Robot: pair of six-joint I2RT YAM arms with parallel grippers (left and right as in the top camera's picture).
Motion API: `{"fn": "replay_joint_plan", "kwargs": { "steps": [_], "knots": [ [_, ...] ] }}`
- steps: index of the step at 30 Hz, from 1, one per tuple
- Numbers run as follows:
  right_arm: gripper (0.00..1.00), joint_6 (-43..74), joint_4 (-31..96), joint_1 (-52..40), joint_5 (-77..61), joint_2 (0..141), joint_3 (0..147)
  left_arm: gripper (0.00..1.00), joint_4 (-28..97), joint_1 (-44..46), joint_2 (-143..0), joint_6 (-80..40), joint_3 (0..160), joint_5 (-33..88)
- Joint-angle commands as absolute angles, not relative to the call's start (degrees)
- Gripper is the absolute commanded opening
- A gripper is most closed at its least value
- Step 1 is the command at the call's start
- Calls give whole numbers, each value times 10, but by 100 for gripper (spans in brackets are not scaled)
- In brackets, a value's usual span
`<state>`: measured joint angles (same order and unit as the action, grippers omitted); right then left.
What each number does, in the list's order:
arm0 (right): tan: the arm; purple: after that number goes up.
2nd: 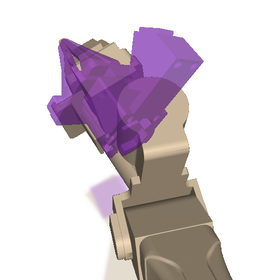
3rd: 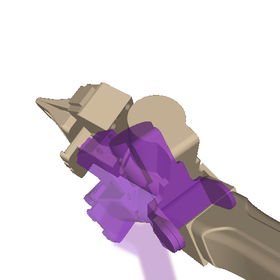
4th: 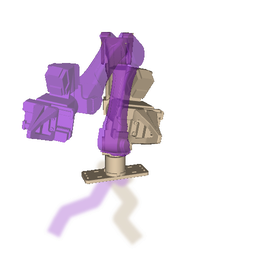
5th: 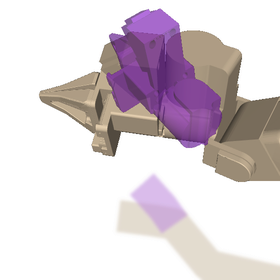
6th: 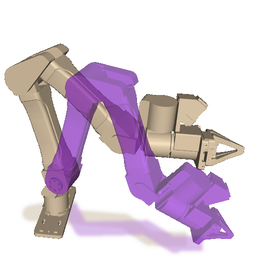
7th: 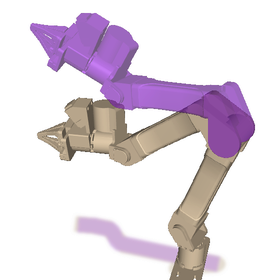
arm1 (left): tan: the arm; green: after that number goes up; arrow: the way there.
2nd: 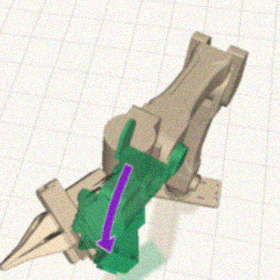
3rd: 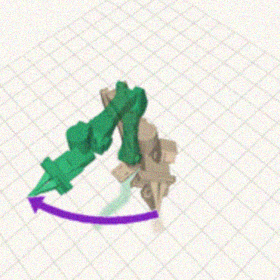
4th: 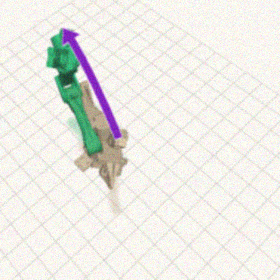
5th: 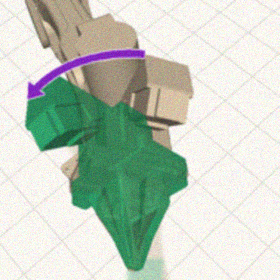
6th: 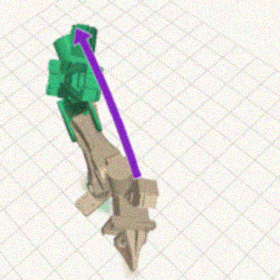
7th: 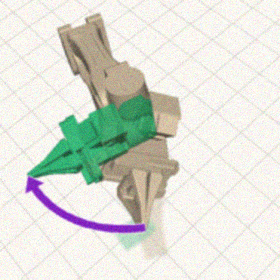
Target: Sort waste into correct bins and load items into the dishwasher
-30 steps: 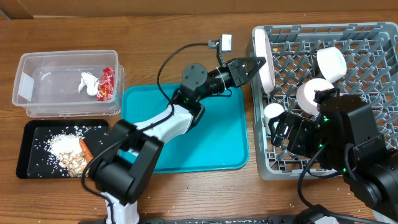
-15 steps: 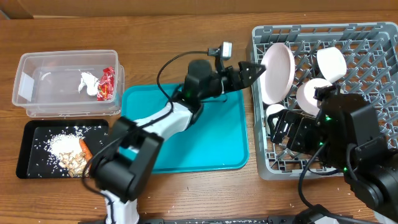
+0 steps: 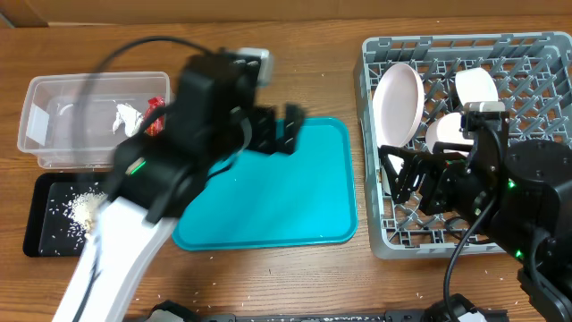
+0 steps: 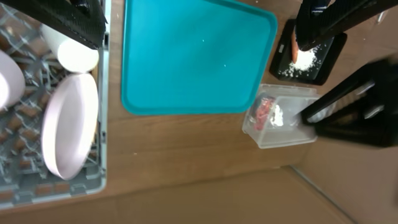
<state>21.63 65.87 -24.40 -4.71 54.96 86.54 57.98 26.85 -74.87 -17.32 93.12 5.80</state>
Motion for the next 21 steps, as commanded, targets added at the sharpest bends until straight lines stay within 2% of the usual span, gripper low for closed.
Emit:
{"fn": "replay_joint_plan", "kwargs": {
  "steps": [1,5,17,21],
  "knots": [
    [100,193,646,-244,-63,547,878,100,655,265,-711,-105,940,-122],
    [100,195,646,-244,-63,550,878,100,714,265,-681,-110,940,-138],
    [100,194,667,-244,-64,560,878,100,720,265,-695,-109,940,-139],
    [100,142,675,-243,16,558,875,100,720,265,-706,-109,940,-139]
  ]
}}
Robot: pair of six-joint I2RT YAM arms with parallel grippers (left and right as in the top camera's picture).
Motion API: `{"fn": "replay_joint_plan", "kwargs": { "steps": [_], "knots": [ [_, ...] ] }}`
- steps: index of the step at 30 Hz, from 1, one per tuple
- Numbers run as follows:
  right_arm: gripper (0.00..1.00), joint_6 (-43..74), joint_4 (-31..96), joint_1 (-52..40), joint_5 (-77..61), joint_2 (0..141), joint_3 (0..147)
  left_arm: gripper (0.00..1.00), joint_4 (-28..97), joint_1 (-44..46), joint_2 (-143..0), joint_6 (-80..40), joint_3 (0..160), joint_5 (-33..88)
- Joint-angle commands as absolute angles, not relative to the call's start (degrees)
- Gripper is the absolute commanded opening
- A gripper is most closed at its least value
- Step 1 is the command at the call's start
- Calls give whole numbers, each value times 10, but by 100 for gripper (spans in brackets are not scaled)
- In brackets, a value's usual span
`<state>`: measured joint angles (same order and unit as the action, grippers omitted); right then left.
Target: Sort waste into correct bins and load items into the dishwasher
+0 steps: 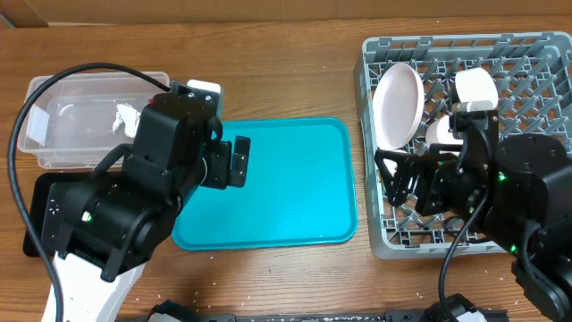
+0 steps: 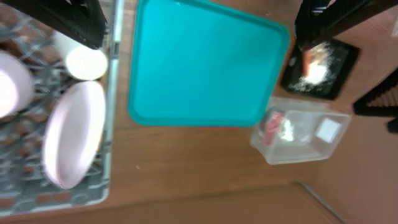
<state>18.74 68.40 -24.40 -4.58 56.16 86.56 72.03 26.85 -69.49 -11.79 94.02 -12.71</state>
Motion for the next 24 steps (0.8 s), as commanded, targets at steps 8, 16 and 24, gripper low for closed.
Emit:
{"fn": "replay_joint_plan", "kwargs": {
  "steps": [8,16,24],
  "knots": [
    [100,74,567,-243,28,488,759,100,720,265,-731,-109,940,-139],
    [100,74,397,-243,36,317,490,100,720,265,-766,-109,940,-139],
    [100,74,336,-243,51,172,292,100,720,265,-812,-109,940,-139]
  ]
}}
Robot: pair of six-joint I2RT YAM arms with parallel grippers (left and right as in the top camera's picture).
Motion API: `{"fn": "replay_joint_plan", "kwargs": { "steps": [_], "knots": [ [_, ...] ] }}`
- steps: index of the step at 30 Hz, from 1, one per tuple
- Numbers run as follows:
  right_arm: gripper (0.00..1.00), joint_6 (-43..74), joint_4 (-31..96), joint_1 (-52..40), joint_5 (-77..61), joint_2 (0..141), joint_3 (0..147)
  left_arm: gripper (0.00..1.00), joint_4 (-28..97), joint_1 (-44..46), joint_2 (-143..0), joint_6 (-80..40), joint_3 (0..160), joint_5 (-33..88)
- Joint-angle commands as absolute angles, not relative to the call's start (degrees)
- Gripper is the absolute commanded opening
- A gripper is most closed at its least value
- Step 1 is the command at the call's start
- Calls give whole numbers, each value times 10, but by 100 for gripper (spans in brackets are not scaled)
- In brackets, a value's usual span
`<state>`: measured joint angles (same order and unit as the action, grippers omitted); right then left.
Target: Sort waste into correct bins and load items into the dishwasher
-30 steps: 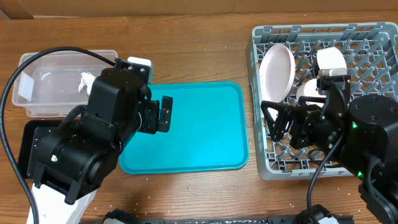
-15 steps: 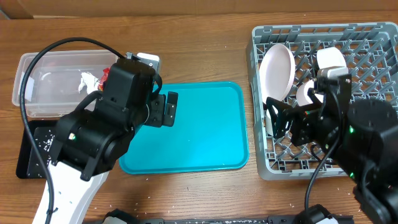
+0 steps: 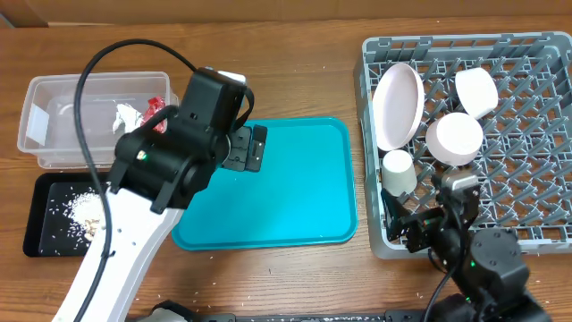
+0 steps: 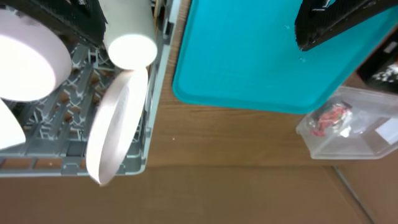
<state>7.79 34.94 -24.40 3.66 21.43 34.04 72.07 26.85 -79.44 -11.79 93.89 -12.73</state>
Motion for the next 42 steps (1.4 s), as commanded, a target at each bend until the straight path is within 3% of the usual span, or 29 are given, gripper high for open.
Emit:
{"fn": "replay_joint_plan", "kwargs": {
  "steps": [1,15,31,42],
  "knots": [
    [100,74,332,-243,51,159,275,100,720,265,-816,-109,940,-139],
    [100,74,264,-243,52,1,95,100,720,265,-882,-109,940,-139],
    [100,74,45,-244,51,2,7,100,719,265,-918,-109,940,-139],
    [100,74,41,-244,51,2,5,100,719,262,-918,-109,939,-139]
  ]
}}
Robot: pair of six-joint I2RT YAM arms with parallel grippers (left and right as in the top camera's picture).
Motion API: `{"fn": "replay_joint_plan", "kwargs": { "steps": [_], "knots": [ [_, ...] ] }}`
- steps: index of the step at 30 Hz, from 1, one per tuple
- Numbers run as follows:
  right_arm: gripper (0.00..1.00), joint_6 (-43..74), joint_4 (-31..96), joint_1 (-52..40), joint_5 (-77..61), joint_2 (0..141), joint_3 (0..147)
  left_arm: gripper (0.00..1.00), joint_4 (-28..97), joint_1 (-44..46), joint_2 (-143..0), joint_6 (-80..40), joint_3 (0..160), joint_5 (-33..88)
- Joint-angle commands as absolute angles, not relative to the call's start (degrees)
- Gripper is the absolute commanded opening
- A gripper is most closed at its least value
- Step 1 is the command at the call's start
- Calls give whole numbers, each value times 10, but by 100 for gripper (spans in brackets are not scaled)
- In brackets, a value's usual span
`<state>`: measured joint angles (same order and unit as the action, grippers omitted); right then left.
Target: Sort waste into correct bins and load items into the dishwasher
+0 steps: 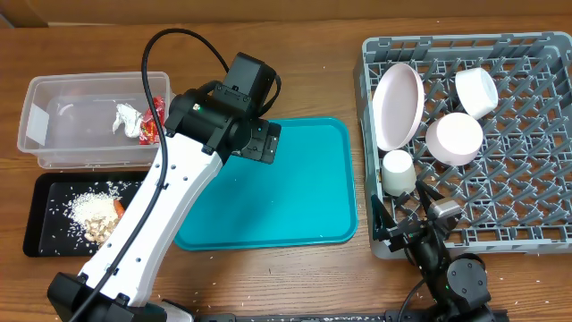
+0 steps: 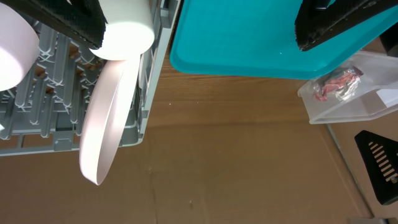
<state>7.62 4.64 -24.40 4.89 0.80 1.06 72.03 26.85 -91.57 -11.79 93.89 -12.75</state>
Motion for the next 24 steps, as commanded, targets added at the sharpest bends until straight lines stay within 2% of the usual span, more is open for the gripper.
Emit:
{"fn": "replay_joint_plan", "kwargs": {
  "steps": [1,8,17,21,24],
  "knots": [
    [100,74,41,-244,51,2,5,100,719,261,-918,-109,939,-139],
    [100,74,41,-244,51,2,5,100,720,260,-907,-109,939,-139],
    [100,74,41,-244,51,2,5,100,722,266,-748,-104,939,-143],
    [100,74,41,-244,51,2,5,100,747,241,-682,-94,935,-156],
    [100,74,41,-244,51,2,5,100,704,206,-632,-86,907,-168]
  ]
}}
